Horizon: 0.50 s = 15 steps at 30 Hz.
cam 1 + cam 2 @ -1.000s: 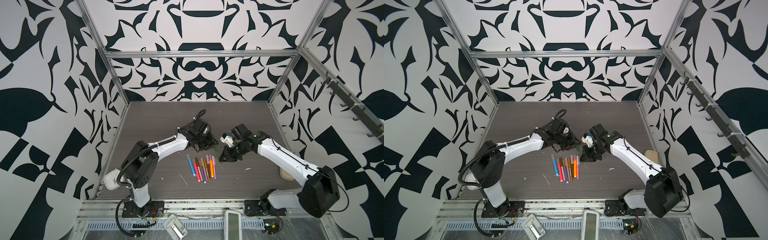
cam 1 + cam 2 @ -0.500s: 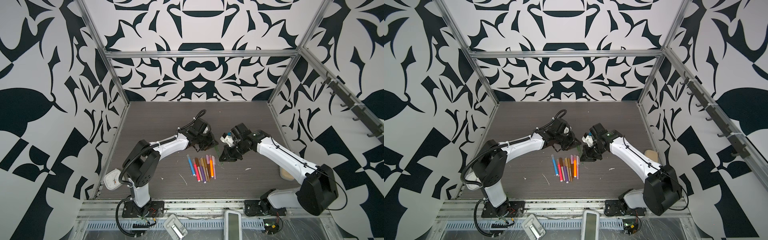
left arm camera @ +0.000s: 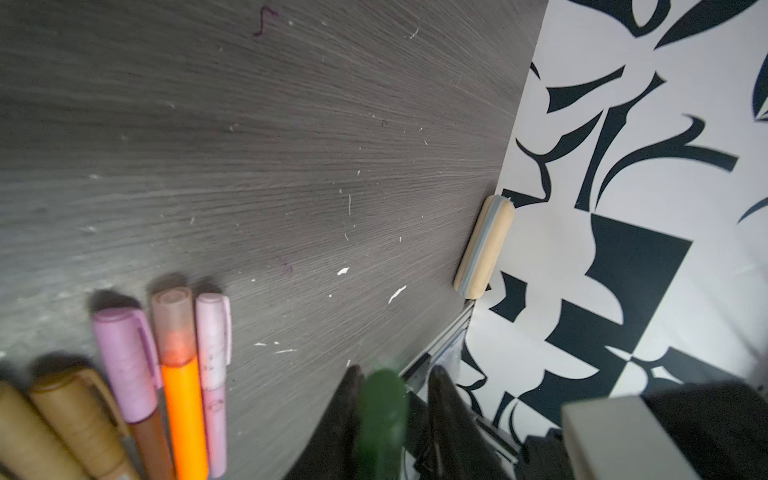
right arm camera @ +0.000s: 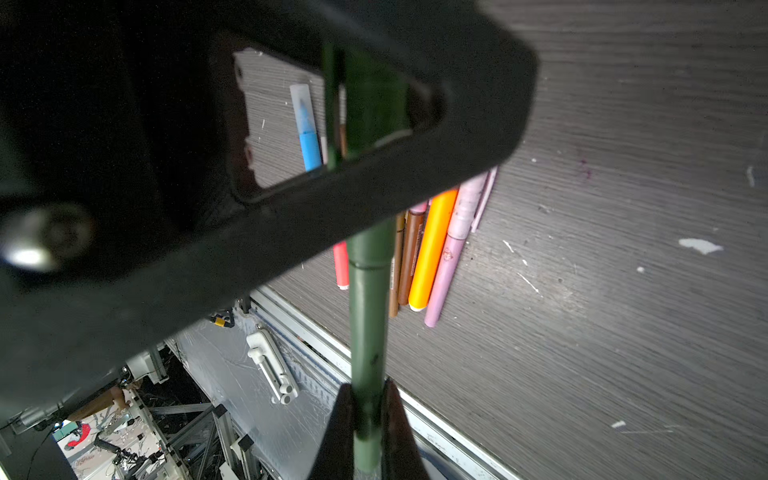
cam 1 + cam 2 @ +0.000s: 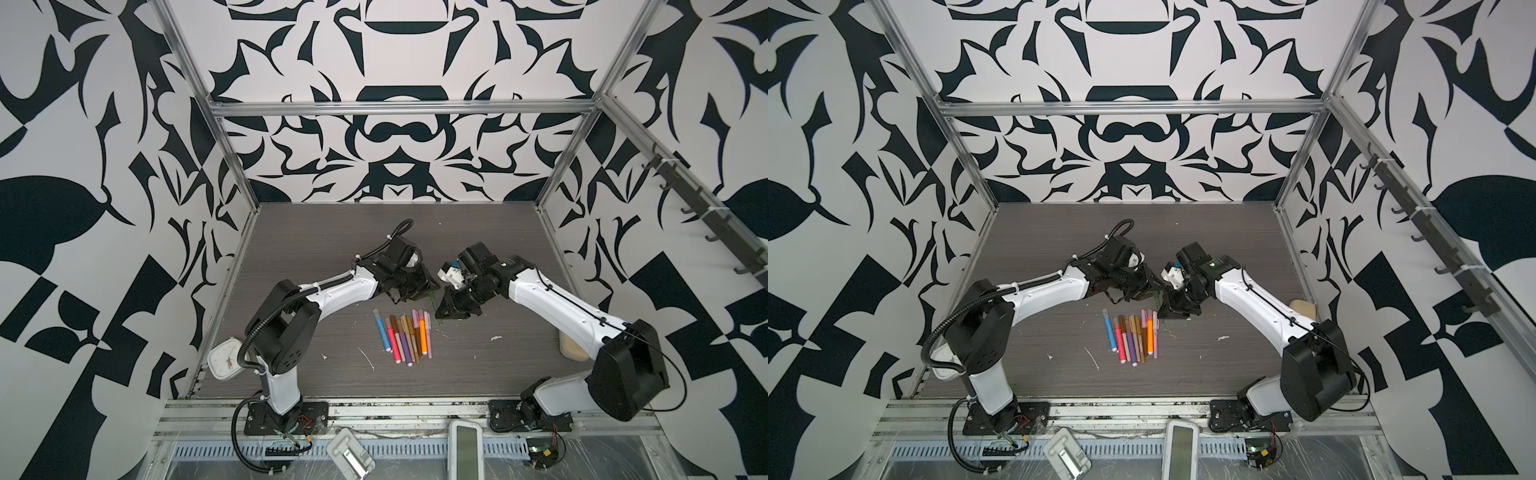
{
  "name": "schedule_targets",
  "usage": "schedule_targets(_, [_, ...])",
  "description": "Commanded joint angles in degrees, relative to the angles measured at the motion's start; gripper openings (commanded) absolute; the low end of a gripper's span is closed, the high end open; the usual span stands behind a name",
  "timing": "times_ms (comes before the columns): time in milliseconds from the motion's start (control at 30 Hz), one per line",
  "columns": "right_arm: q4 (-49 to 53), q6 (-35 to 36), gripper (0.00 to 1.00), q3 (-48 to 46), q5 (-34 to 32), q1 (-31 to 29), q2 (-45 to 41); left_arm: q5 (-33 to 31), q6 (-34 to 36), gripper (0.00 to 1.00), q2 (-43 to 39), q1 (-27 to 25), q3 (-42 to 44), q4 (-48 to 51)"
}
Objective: Open the pen caps
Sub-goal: 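Grasp the green pen cap with the left gripper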
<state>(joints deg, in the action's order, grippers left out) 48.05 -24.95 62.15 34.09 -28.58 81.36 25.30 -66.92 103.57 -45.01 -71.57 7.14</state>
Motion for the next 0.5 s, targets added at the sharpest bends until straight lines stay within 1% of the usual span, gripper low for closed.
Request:
schedule_targets(0, [-0.68,0.97,0.00,2.67,-0.15,0.10,0.11,1.42,-0.19,0.09,0.14,-0.19,-0.67,-0.53])
schedule_targets(33, [-0.60,1.04,0.00,2.78,-0.32,0.11,0.20,1.62,-0.18,0.02,0.14,-0.16,-0.59,-0.74])
schedule_targets(67, [-0.51,1.05,0.00,2.96,-0.65,0.10,0.27,1.84,-0.19,0.00,0.14,-0.15,-0.51,-1.05])
schedule_targets(133, [-0.42,1.06,0.00,3.19,-1.42,0.14,0.21,2.35,-0.23,0.00,0.23,-0.19,-0.46,-1.38])
schedule_targets(167, [-0.46,0.94,0.03,3.37,-1.64,0.19,0.25,2.40,-0.21,0.00,0.23,-0.18,-0.57,-1.42])
schedule_targets(200, [-0.50,0.93,0.14,3.58,-1.65,0.23,0.29,2.39,-0.19,0.00,0.11,-0.12,-0.59,-1.38])
schedule_targets(233, [-0.57,0.82,0.21,3.76,-1.65,0.19,0.45,2.45,-0.15,0.00,0.13,-0.13,-0.59,-1.20])
schedule_targets(300, [-0.73,0.70,0.27,4.11,-1.48,0.19,0.89,2.39,-0.17,0.00,0.06,-0.21,-0.58,-0.99])
schedule_targets(400, [-1.02,0.51,0.27,4.30,-1.39,0.19,1.52,2.40,-0.15,0.00,-0.08,-0.11,-0.59,-0.90])
schedule_targets(467, [-1.25,0.32,0.21,4.14,-1.22,0.19,1.77,2.43,-0.16,0.00,-0.19,-0.16,-0.59,-0.73])
